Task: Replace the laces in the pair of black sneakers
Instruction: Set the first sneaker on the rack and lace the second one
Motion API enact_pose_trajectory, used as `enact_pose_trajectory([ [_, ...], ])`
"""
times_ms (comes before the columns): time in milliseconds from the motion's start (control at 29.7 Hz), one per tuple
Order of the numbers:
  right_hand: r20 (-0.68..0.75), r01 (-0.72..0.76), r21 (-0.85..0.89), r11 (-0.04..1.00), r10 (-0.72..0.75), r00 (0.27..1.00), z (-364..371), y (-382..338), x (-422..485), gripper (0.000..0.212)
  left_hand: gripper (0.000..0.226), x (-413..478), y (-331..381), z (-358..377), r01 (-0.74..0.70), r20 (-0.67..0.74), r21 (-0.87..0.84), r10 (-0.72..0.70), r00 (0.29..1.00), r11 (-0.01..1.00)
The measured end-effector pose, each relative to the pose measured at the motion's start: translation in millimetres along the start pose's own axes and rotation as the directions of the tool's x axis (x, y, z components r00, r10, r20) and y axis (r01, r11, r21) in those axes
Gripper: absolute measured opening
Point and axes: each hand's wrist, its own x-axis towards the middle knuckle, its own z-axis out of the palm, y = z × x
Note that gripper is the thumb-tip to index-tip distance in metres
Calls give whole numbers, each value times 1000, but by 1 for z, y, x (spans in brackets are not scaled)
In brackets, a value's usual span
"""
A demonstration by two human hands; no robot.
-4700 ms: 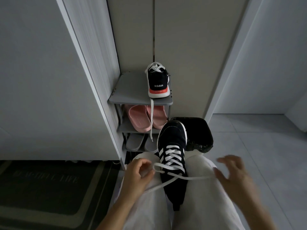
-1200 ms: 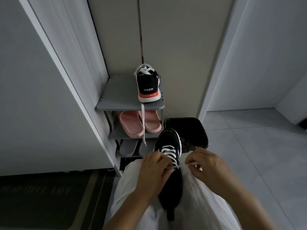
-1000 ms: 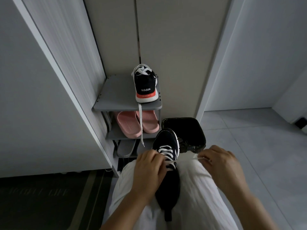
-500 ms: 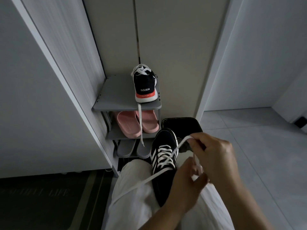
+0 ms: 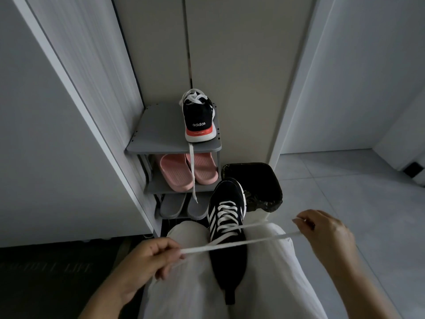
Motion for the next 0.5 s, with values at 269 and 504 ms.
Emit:
enact_pose_trajectory([
  [269,319,297,499,814,-491,811,10,-76,-32,24,7,19,24,73,-137,212,89,116,970,987],
  [504,368,155,490,858,-365,855,-4,-46,-28,28,11,19,20,62,-79,152,66,69,986,995],
])
